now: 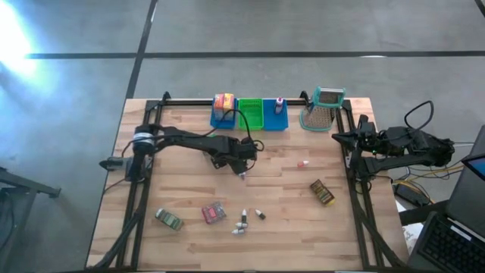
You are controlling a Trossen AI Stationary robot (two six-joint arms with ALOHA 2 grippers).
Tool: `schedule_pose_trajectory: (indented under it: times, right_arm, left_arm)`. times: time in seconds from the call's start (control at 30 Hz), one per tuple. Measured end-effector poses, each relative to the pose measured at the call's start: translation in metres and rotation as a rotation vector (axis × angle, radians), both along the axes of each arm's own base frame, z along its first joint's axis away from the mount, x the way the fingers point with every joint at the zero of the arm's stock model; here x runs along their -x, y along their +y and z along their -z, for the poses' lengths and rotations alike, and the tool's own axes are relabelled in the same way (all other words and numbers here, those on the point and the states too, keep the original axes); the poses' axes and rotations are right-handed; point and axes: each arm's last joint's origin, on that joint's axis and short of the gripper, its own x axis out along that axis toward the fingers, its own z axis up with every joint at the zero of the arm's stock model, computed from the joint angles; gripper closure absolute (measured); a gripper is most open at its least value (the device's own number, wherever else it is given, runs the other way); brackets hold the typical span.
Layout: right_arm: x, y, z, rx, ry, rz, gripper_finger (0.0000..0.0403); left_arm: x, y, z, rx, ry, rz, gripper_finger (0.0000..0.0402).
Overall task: Pick & Place Kitchen Items
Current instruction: Put the large purple food coloring into the right blue bin
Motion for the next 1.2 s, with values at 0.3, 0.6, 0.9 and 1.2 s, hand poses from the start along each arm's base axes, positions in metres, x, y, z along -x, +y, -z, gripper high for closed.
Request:
schedule_pose_trajectory:
  times: [0.3, 0.6, 0.9, 1.2]
  right_arm:
    - [0.000, 0.000, 0.000, 0.000, 0.000, 0.000, 0.0394]
    - [0.000, 0.000, 0.000, 0.000, 0.000, 0.000, 0.0394]
    - [0.000, 0.000, 0.000, 0.000, 0.000, 0.000, 0.0394]
    - [0.000, 0.000, 0.000, 0.000, 0.000, 0.000, 0.0394]
  left_arm:
    - [-0.004, -0.001, 0.009, 0.012, 0.004, 0.005, 0.0014]
    - [-0.004, -0.001, 0.013, 0.022, 0.009, -0.004, 0.0024]
    - [-0.004, -0.003, 0.013, 0.046, 0.009, -0.011, 0.0042]
    - [-0.003, -0.004, 0.014, 0.082, 0.004, -0.033, 0.0077]
